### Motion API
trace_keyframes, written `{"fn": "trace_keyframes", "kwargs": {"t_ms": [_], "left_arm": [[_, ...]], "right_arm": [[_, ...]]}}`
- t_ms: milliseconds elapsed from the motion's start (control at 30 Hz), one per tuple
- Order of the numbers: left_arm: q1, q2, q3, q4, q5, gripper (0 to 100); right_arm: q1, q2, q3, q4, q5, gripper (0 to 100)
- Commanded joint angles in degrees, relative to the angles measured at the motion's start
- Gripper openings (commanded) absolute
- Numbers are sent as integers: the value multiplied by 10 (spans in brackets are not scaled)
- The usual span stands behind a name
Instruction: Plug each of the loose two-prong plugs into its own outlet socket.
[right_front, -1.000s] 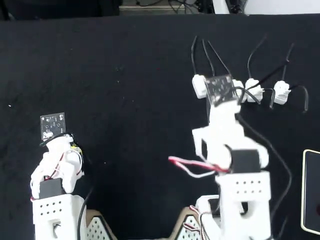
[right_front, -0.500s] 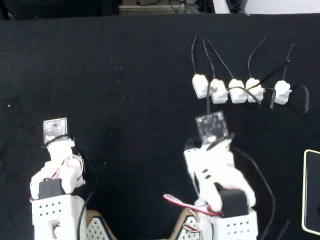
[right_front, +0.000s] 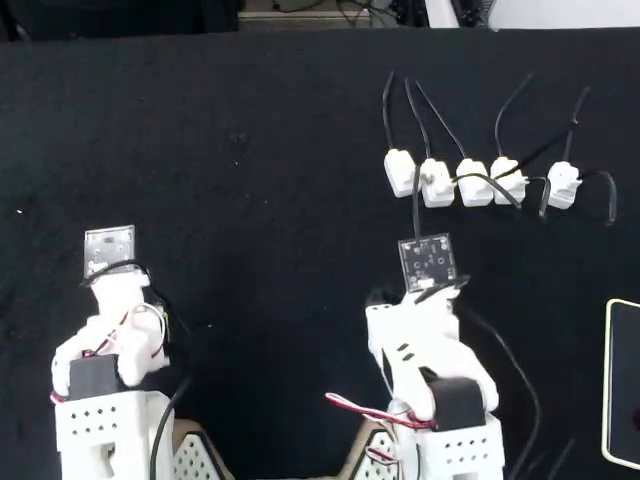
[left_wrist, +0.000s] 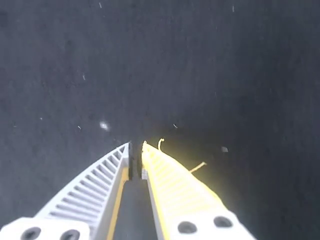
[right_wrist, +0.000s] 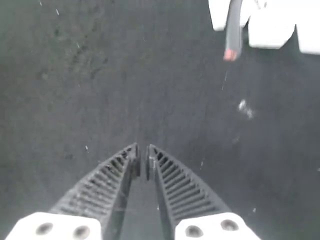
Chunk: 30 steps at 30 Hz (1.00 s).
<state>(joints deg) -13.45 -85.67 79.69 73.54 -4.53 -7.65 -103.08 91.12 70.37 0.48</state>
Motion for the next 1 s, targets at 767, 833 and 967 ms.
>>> {"fn": "trace_keyframes", "kwargs": {"t_ms": [767,833,967], "left_arm": [[78,-4,-32,47,4,57],[78,-4,0,18,4,58],[73,-4,73,-83,4,58]], "right_arm": [[-8,-51,53,43,-3,12],[-8,-51,53,43,-3,12],[-8,-51,53,43,-3,12]]}}
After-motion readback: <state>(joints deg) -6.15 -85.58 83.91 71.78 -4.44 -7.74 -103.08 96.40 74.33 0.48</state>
